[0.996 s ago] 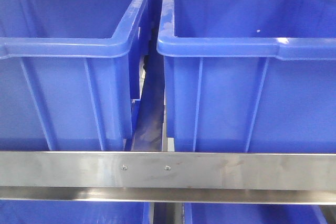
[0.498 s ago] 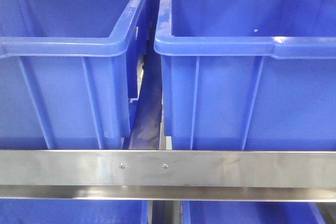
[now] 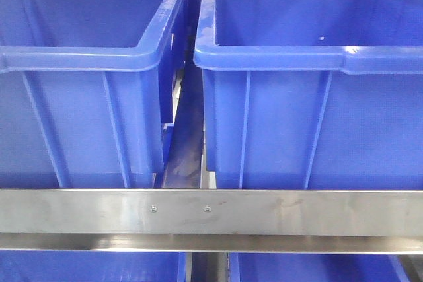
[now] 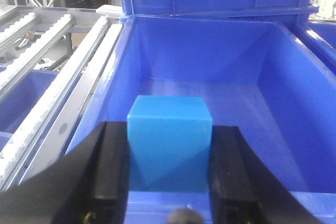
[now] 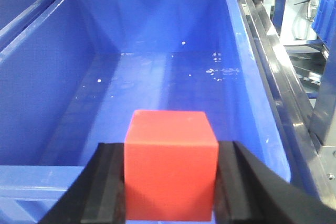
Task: Sort and place red and blue blocks on shelf
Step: 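Position the held cubes over two blue bins with both grippers, then open both grippers to drop the cubes into the bins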
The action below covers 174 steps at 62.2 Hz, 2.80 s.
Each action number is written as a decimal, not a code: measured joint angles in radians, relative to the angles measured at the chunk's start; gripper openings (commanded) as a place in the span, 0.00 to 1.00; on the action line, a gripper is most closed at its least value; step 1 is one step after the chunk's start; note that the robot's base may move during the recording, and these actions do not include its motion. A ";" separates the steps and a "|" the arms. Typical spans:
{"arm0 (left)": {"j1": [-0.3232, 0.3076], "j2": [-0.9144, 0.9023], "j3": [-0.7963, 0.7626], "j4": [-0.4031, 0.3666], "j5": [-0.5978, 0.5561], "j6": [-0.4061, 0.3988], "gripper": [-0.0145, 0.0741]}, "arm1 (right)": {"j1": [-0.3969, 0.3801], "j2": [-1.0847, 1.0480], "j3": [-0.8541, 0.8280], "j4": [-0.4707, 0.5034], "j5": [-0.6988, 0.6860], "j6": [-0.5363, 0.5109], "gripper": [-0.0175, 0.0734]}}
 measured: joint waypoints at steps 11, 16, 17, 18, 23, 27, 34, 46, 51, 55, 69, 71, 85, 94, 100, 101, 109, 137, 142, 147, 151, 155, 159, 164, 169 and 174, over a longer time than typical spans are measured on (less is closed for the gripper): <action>0.000 0.000 0.000 -0.004 0.000 0.000 0.31 | 0.000 0.000 0.000 0.000 0.004 0.000 0.25; 0.000 0.000 0.000 -0.029 -0.013 0.000 0.31 | 0.000 0.000 -0.004 0.000 0.034 0.000 0.25; 0.000 0.000 0.000 -0.029 -0.018 0.000 0.31 | 0.000 0.000 -0.007 0.000 0.040 0.000 0.25; 0.000 0.000 -0.002 -0.029 -0.021 0.000 0.31 | 0.002 0.005 -0.013 0.000 0.047 0.000 0.25; -0.002 0.008 -0.019 -0.029 -0.028 0.000 0.31 | 0.020 0.031 -0.047 0.000 0.065 -0.002 0.25; -0.004 0.040 -0.046 -0.029 -0.028 0.000 0.31 | 0.037 0.070 -0.085 0.000 0.065 -0.016 0.25; -0.034 0.148 -0.132 -0.029 -0.032 0.000 0.31 | 0.083 0.189 -0.175 0.000 0.065 -0.041 0.25; -0.134 0.398 -0.316 -0.002 -0.036 0.000 0.31 | 0.125 0.439 -0.298 -0.004 0.005 -0.055 0.25; -0.178 0.519 -0.385 0.030 -0.040 0.000 0.31 | 0.126 0.542 -0.337 -0.008 -0.076 -0.057 0.25; -0.204 0.609 -0.430 0.045 -0.042 0.000 0.31 | 0.126 0.613 -0.367 -0.008 -0.125 -0.059 0.25; -0.219 0.855 -0.497 0.064 -0.044 0.000 0.31 | 0.127 0.815 -0.418 -0.012 -0.259 -0.059 0.25; -0.219 0.880 -0.497 0.064 -0.044 0.000 0.31 | 0.127 0.828 -0.419 -0.012 -0.261 -0.059 0.25; -0.219 0.935 -0.497 0.066 -0.044 0.000 0.31 | 0.127 0.855 -0.419 -0.012 -0.259 -0.059 0.32; -0.219 0.936 -0.499 0.066 -0.057 0.000 0.31 | 0.127 0.855 -0.419 -0.012 -0.245 -0.059 0.64; -0.219 0.936 -0.501 0.066 -0.059 0.000 0.31 | 0.127 0.855 -0.419 -0.012 -0.217 -0.059 0.83; -0.219 0.936 -0.501 0.066 -0.058 0.000 0.31 | 0.127 0.855 -0.419 -0.012 -0.212 -0.059 0.85; -0.219 0.936 -0.501 0.066 -0.058 0.000 0.31 | 0.127 0.855 -0.420 -0.012 -0.178 -0.059 0.86; -0.219 0.936 -0.502 0.074 -0.058 0.002 0.32 | 0.127 0.855 -0.420 -0.012 -0.155 -0.059 0.85; -0.219 0.936 -0.503 0.069 -0.058 0.002 0.32 | 0.127 0.855 -0.420 -0.012 -0.155 -0.059 0.85; -0.219 0.936 -0.503 0.068 -0.058 0.002 0.32 | 0.127 0.855 -0.420 -0.012 -0.153 -0.059 0.85; -0.219 0.936 -0.503 0.067 -0.058 0.002 0.33 | 0.127 0.855 -0.420 -0.012 -0.153 -0.059 0.85; -0.219 0.936 -0.503 0.067 -0.058 0.002 0.39 | 0.127 0.855 -0.420 -0.012 -0.153 -0.059 0.85; -0.219 0.936 -0.503 0.067 -0.058 0.004 0.52 | 0.127 0.855 -0.420 -0.012 -0.153 -0.059 0.85; -0.219 0.936 -0.503 0.070 -0.058 0.004 0.74 | 0.127 0.855 -0.420 -0.012 -0.153 -0.059 0.85; -0.219 0.936 -0.503 0.070 -0.058 0.004 0.91 | 0.127 0.855 -0.420 -0.012 -0.153 -0.059 0.85; -0.219 0.936 -0.503 0.070 -0.058 0.004 0.96 | 0.127 0.855 -0.420 -0.012 -0.155 -0.059 0.85</action>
